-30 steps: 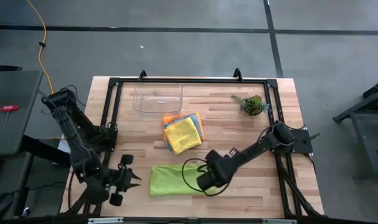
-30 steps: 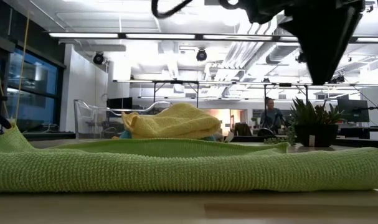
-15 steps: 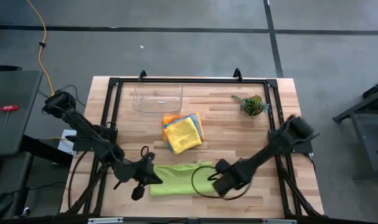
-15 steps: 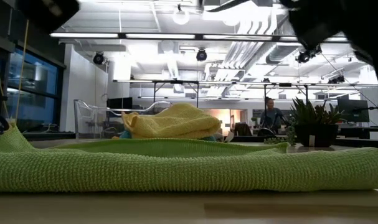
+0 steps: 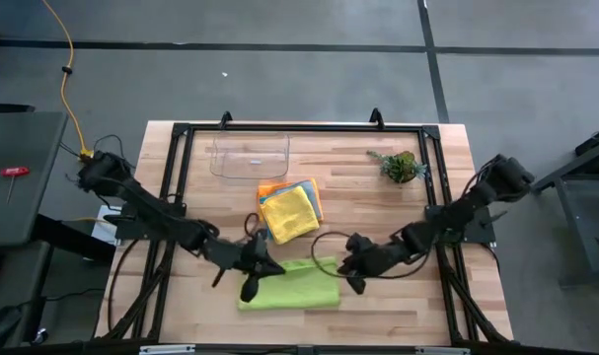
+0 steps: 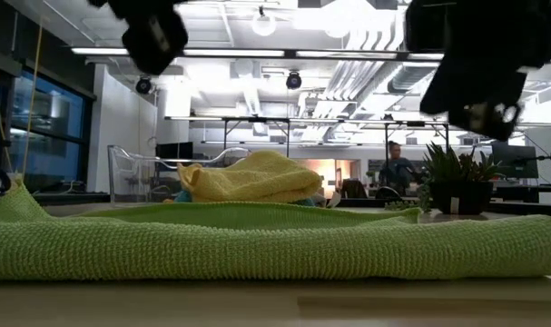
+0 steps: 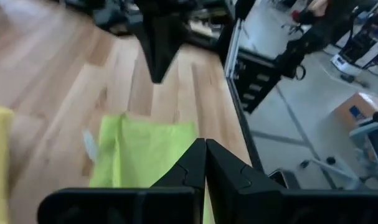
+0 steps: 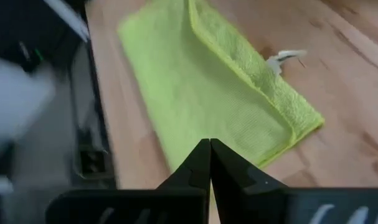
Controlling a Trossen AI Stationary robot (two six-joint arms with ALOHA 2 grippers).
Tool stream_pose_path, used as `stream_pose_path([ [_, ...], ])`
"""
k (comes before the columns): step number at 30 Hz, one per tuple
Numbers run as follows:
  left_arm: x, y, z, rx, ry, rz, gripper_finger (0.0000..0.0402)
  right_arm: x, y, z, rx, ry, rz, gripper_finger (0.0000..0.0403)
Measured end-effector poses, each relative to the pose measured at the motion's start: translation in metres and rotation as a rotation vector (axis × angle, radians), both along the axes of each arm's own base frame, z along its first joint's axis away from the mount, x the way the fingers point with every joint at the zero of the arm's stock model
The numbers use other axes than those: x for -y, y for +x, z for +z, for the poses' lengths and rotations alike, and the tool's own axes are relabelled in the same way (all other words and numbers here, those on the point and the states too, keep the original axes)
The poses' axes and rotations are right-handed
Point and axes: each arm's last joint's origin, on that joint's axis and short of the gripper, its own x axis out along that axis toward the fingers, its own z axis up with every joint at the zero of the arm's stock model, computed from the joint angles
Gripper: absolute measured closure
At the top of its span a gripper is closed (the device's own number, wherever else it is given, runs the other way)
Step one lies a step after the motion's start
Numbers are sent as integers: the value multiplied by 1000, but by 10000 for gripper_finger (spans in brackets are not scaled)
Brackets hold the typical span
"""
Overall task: Fold microfiber towels
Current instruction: Fold the green towel
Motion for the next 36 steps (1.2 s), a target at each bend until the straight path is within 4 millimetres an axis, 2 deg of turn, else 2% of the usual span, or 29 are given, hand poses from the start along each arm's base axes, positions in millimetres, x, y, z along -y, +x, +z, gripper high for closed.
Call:
stream_pose_path([
  [5, 23, 2, -35, -118, -35, -5, 402, -2, 25, -13, -31, -114, 196, 403],
  [9, 37, -1, -59, -201, -54, 37, 402, -6, 47, -27, -58, -194, 263, 403],
  [15, 31, -5, -76, -315, -19, 120, 402, -3, 69, -39, -179, -247, 254, 403],
  [19, 20, -11, -86, -408, 44, 129, 402, 4, 75, -40, -242, -259, 198, 403],
  [26, 1, -26, -107, -507, 57, 145, 402, 14, 75, -42, -305, -213, 84, 403],
  [36, -6, -27, -109, -508, 86, 138, 402, 21, 70, -46, -366, -254, -79, 403],
])
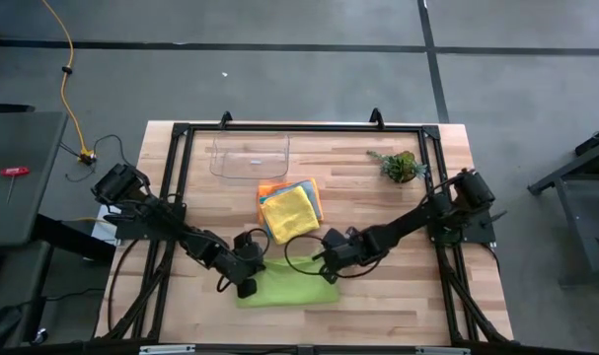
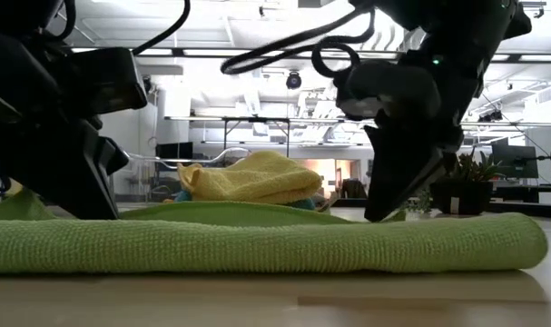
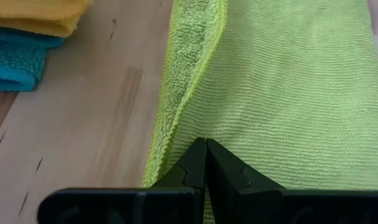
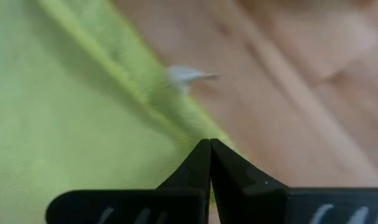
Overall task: Fold microfiber towels
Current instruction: Fold the green towel
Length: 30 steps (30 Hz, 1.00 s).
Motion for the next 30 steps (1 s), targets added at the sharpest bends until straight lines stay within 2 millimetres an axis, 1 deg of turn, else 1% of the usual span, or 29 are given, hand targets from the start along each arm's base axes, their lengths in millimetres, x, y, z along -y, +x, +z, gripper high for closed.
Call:
stream_pose_path([
  [3, 0, -1, 0, -6, 4, -2, 402, 3, -5, 5, -9, -40, -47, 403],
  [9, -1, -2, 2, -12, 9, -19, 402, 10, -22, 36, -9, -53, -105, 403],
  [11, -1, -3, 5, -9, 8, -20, 402, 8, -29, 48, -4, -27, -129, 403],
  [14, -2, -4, 14, 16, -2, -19, 402, 4, -40, 62, 1, 33, -150, 403],
  [18, -2, -6, 25, 49, 6, -47, 401, -2, -50, 73, 2, 119, -193, 401],
  [20, -2, -6, 31, 71, 2, -73, 401, -4, -53, 77, -2, 160, -189, 392],
  [22, -2, -7, 37, 89, 4, -92, 401, -6, -54, 79, -6, 196, -175, 373],
  [24, -2, -8, 46, 125, 0, -104, 401, -7, -54, 80, -13, 234, -169, 345],
  [27, -3, -9, 71, 220, -22, -117, 401, -8, -52, 81, -4, 267, -192, 292],
  [30, -6, -15, 98, 323, -32, -128, 401, -7, -50, 81, 13, 303, -244, 233],
])
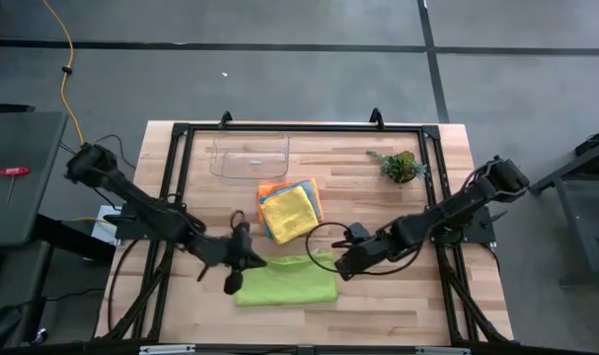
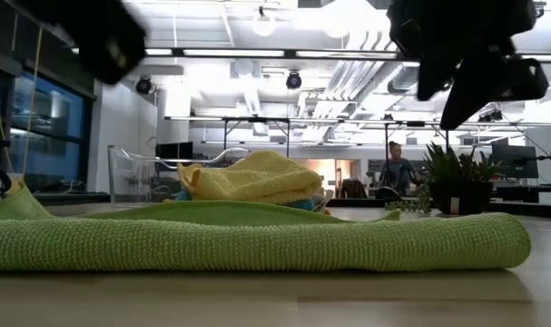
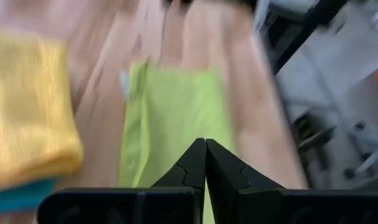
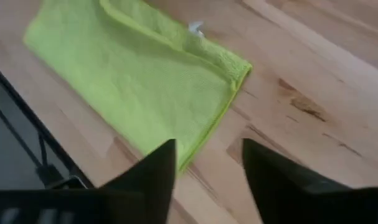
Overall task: Fold microfiber towels
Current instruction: Fold the green towel
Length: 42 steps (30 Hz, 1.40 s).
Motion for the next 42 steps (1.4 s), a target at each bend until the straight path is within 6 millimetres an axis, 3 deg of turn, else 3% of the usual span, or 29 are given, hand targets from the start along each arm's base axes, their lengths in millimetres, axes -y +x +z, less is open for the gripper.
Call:
stream_pose_path([
  [6, -2, -21, 48, 201, -24, -1, 401, 7, 1, -1, -22, 10, -94, 144],
  [13, -3, -45, 77, 351, 17, 34, 401, 0, 7, -5, -78, 60, -227, 130],
  [26, -5, -51, 80, 362, 32, 47, 401, -33, 75, -37, -295, -67, -220, 130],
  [31, -5, -51, 80, 361, 41, 43, 401, -36, 80, -54, -342, -47, -279, 130],
  [42, -6, -51, 77, 333, 61, 28, 401, -39, 85, -71, -347, 3, -336, 133],
])
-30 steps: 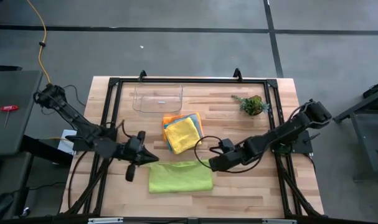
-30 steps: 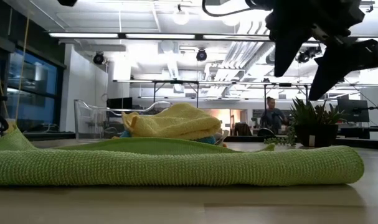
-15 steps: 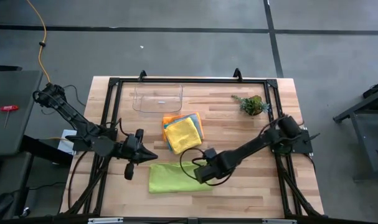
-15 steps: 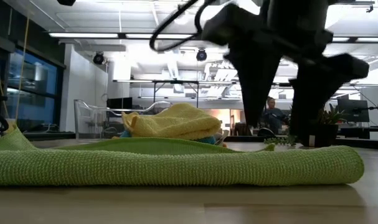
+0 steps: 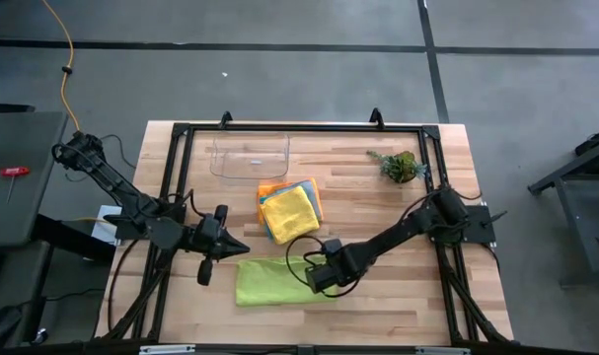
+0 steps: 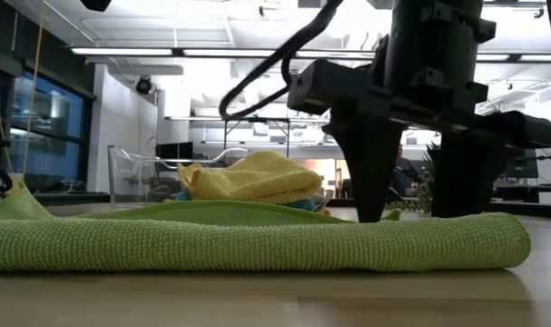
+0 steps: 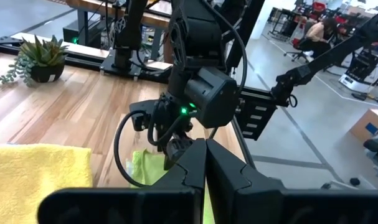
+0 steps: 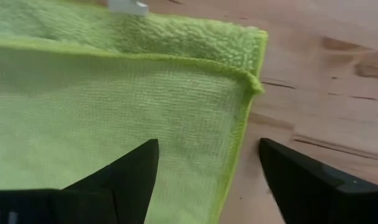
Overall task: Fold microfiber towels
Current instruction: Fold the green towel
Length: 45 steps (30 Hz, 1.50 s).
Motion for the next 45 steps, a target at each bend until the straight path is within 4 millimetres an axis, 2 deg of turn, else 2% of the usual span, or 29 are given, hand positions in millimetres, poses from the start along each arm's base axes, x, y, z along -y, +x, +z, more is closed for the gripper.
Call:
stream_pose_path([
  [7, 0, 0, -1, -11, 7, 0, 401, -1, 1, -11, -34, 5, -1, 184],
  [19, -1, 0, -1, -11, 11, 12, 401, 1, 2, -13, -5, -66, -34, 383],
  [21, -1, 0, -1, -12, 11, 13, 401, 1, 1, -13, -16, -76, -16, 397],
  [25, -1, 0, -1, -11, 12, 15, 401, 4, -6, -13, -99, -111, 4, 400],
  [28, -1, 0, -1, -11, 12, 15, 401, 4, -19, -13, -203, -152, 49, 401],
  [30, -1, 0, -1, -11, 11, 15, 402, 0, -30, -13, -239, -164, 57, 402],
  [33, -1, 0, -1, -11, 10, 15, 401, -3, -58, -12, -258, -154, 10, 402],
  [37, -1, 0, -1, -9, 7, 14, 401, -2, -110, -4, -273, -136, -88, 402],
  [42, -1, 0, -1, -8, 6, 15, 401, 10, -173, 17, -294, -109, -147, 403],
  [45, -1, 0, -1, -7, 8, 19, 401, 19, -196, 28, -260, -79, -177, 403],
])
